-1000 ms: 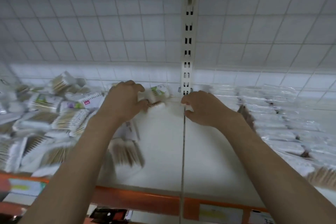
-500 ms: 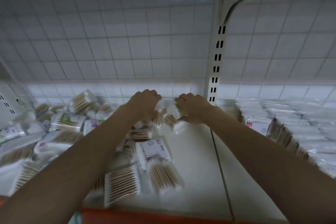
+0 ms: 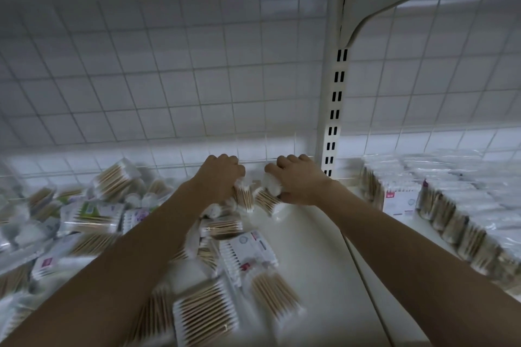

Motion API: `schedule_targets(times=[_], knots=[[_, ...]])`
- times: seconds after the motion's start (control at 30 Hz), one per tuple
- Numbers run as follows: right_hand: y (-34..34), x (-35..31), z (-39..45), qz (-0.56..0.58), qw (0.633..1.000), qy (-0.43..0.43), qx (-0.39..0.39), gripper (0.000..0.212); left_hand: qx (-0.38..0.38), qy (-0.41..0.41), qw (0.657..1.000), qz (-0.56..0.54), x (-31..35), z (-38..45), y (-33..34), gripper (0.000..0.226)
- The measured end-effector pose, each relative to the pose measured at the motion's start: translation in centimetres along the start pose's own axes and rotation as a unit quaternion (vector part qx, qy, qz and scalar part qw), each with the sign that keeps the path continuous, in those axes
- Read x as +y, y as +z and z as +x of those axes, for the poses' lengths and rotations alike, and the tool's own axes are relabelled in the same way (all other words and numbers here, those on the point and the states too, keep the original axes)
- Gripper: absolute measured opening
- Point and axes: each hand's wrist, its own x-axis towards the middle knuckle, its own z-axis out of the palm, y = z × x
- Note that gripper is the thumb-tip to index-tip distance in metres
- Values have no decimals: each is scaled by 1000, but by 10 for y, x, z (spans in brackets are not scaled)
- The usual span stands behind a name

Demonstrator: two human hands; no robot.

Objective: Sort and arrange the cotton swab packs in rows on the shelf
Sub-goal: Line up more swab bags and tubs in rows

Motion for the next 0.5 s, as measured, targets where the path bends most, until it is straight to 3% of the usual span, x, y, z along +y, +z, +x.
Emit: schedule_targets(times=[0.13, 0.33, 0.5], knots=[[-7, -5, -14, 99, 994, 33, 45, 61, 29, 16, 999, -18, -1, -6, -17, 34], [-37, -6, -50, 247, 952, 124, 133, 60, 35, -14, 988, -147, 12, -18, -56, 33], [-56, 1, -102, 307, 907, 203, 205, 65, 111, -48, 960, -251, 50, -35, -81, 39]])
